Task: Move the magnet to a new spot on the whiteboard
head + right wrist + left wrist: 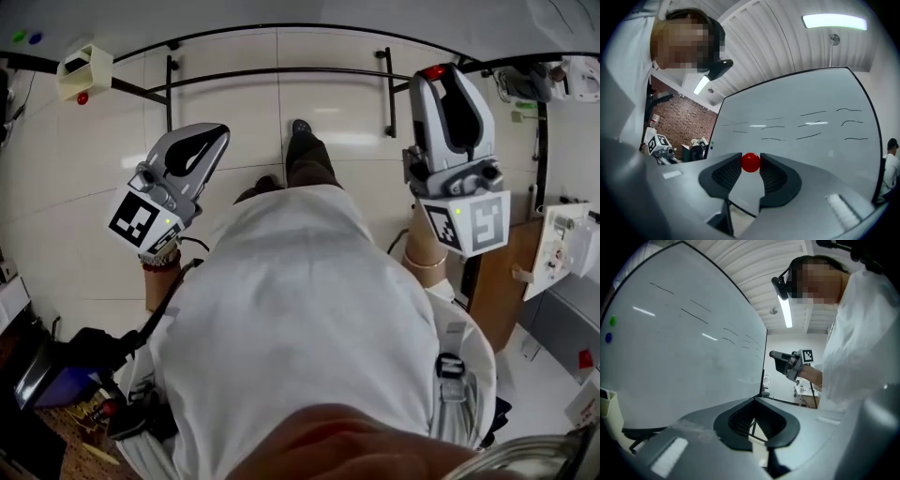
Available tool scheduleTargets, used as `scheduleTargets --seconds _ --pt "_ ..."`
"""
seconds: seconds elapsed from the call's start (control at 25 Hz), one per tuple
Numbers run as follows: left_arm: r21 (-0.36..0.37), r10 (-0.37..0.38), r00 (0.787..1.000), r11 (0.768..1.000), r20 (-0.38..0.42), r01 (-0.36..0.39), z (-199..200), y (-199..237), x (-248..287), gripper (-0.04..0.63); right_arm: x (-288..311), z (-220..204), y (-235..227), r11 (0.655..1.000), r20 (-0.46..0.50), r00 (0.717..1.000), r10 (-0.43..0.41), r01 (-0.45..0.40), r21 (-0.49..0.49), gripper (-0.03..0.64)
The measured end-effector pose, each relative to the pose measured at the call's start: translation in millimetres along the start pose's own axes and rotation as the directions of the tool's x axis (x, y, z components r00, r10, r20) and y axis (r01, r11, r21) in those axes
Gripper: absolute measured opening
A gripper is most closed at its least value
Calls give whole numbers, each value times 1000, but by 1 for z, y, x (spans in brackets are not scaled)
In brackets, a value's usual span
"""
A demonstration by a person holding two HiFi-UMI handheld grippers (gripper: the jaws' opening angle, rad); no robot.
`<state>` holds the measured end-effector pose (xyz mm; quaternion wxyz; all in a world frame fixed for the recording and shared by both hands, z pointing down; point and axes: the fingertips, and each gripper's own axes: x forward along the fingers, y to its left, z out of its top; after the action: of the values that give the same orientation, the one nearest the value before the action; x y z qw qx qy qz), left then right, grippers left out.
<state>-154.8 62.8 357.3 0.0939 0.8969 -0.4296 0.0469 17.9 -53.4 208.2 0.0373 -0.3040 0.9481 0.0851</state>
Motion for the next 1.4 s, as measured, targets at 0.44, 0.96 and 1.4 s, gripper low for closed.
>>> scheduleTargets --seconds 0.44,0.96,1.4 --pt "-19 28 998 999 59 -27 -10 -32 -47 0 -57 13 32 995 17 997 -76 74 72 124" --pt "-39 17 1000 999 19 -16 0 -61 6 0 -98 16 -11 989 42 995 -93 88 116 124" --pt "-70 71 997 995 11 -70 6 -85 52 0 -177 -10 -61 984 -7 995 -95 95 152 124"
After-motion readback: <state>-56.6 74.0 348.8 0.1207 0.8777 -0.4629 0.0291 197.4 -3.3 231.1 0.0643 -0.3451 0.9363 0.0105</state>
